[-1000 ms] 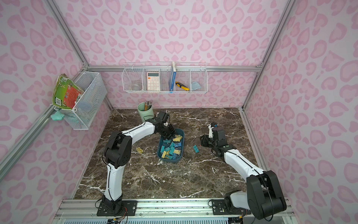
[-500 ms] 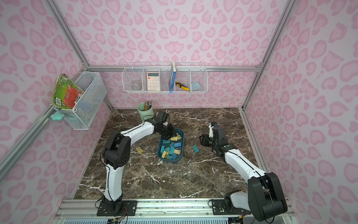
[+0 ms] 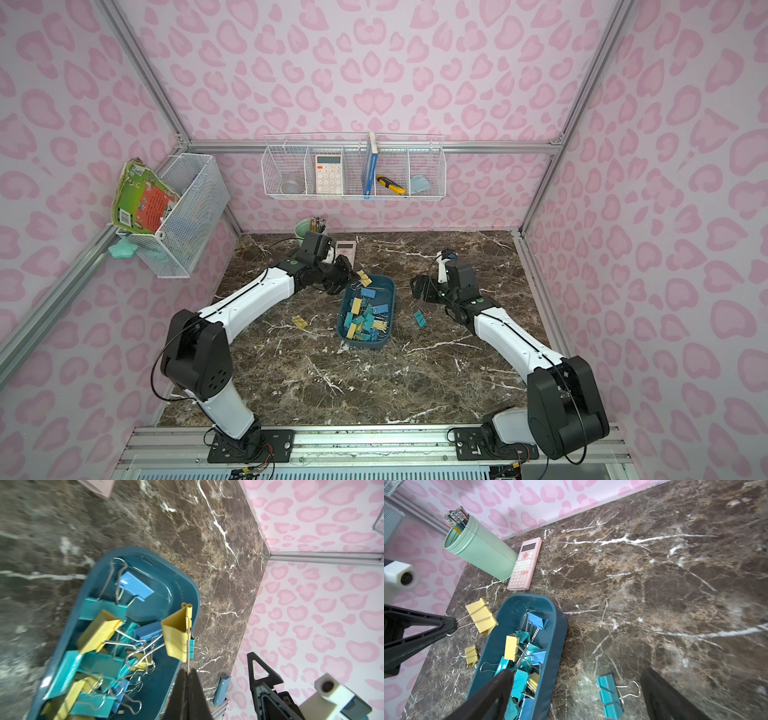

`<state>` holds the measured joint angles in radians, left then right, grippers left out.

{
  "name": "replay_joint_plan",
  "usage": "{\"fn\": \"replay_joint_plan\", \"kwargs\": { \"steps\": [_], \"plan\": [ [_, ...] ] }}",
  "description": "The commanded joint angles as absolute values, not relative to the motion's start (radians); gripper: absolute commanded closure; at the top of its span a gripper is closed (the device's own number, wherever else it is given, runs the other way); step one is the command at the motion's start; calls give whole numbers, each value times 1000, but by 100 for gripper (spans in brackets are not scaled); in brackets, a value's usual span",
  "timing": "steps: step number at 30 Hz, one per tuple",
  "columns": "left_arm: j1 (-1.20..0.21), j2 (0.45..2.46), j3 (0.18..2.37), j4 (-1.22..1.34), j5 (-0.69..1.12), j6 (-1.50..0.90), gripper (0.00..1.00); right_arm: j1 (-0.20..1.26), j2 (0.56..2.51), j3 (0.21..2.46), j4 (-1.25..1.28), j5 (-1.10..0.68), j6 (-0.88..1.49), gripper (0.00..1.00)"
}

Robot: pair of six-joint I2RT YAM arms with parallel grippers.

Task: Take out the binder clips from the storage box
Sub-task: Pick up the binder clip from the storage box, then place the binder clip at the center of the board.

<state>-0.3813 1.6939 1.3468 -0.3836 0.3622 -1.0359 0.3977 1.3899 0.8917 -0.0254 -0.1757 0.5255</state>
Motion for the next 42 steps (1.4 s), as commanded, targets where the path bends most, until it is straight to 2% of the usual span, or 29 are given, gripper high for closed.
{"fn": "replay_joint_plan", "kwargs": {
  "steps": [1,7,11,23,31,32,34,36,37,39,40,42],
  "plan": [
    [-341,1607,1276,-411,301,-999,100,436,1430,938,-19,-151,513,1],
    [-211,1470,1137,-428,281,-958,100,520,1527,1030,-18,-135,512,1],
    [-139,1458,1080,-410,299,-925,100,565,1574,1076,-22,-132,511,1],
    [-50,1636,1022,-209,384,-876,100,665,1658,1162,-88,-130,487,1],
    [-41,1712,1004,-175,394,-863,100,723,1715,1220,-148,-141,464,1],
    [-40,1715,998,-177,394,-862,98,730,1721,1228,-153,-146,463,1],
    [-41,1714,992,-185,397,-857,85,746,1737,1242,-160,-157,459,1],
    [-40,1704,988,-199,397,-854,80,764,1752,1257,-168,-164,452,3],
    [-40,1691,985,-207,395,-854,76,774,1759,1264,-174,-167,450,5],
    [-41,1656,978,-226,382,-850,59,793,1772,1273,-181,-169,450,11],
    [-41,1634,974,-238,373,-846,54,804,1776,1277,-182,-170,452,13],
    [-40,1591,975,-278,358,-836,53,818,1788,1283,-184,-175,455,23]
  ]
}}
